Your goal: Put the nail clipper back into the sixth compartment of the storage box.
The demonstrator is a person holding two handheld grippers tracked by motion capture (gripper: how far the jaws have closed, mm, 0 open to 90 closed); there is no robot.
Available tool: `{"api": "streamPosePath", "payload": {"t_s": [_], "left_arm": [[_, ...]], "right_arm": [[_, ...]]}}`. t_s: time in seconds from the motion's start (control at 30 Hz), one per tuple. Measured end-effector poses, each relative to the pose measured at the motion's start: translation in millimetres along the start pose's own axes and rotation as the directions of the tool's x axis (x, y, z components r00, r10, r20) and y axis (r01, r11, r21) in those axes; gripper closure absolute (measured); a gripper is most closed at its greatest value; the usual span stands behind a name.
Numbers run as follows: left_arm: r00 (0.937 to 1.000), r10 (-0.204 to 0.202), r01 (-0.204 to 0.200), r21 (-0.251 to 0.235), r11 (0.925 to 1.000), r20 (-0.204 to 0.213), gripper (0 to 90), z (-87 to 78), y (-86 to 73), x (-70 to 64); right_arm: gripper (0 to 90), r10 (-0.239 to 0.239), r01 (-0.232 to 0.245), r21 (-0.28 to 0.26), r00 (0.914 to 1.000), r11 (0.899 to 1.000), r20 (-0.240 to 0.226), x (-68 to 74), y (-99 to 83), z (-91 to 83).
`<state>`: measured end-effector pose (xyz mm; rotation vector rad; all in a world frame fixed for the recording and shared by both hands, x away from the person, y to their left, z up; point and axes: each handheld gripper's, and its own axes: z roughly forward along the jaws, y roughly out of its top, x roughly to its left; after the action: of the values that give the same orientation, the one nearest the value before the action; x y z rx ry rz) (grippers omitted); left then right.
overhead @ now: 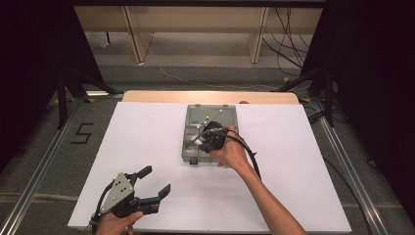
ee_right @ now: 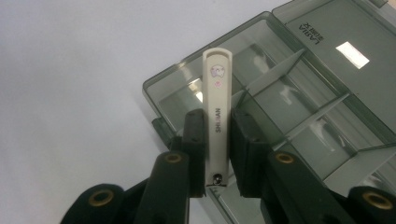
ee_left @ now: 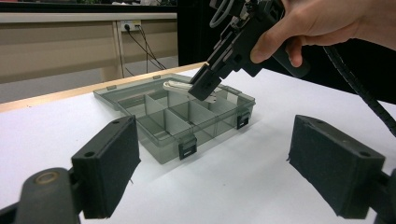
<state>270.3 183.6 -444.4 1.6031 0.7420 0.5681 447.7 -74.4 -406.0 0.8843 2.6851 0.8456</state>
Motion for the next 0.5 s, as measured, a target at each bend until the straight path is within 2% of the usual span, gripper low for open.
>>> {"api": "streamPosePath", "payload": {"t_s": [0.23, 0.27, 0.5], "left_arm": [[1.0000, 0.007, -0.007, -0.001, 1.0000, 0.001, 15.9, 0.0, 0.2, 0.7], [1.0000, 0.001, -0.001, -0.001, 1.0000, 0.000, 15.9, -0.1, 0.1, 0.4], [1.0000, 0.002, -0.002, -0.001, 1.0000, 0.000, 15.9, -0.1, 0.1, 0.6]], "right_arm": [[77.2, 0.028, -0.028, 0.006, 0.9996, 1.000, 0.009, -3.2, 1.6, 4.6], [77.2, 0.019, -0.019, 0.003, 0.9998, 1.000, 0.006, -4.4, 1.7, 5.5], [77.2, 0.038, -0.038, 0.017, 0.9993, 0.999, 0.000, -7.3, 2.1, 10.5]]}}
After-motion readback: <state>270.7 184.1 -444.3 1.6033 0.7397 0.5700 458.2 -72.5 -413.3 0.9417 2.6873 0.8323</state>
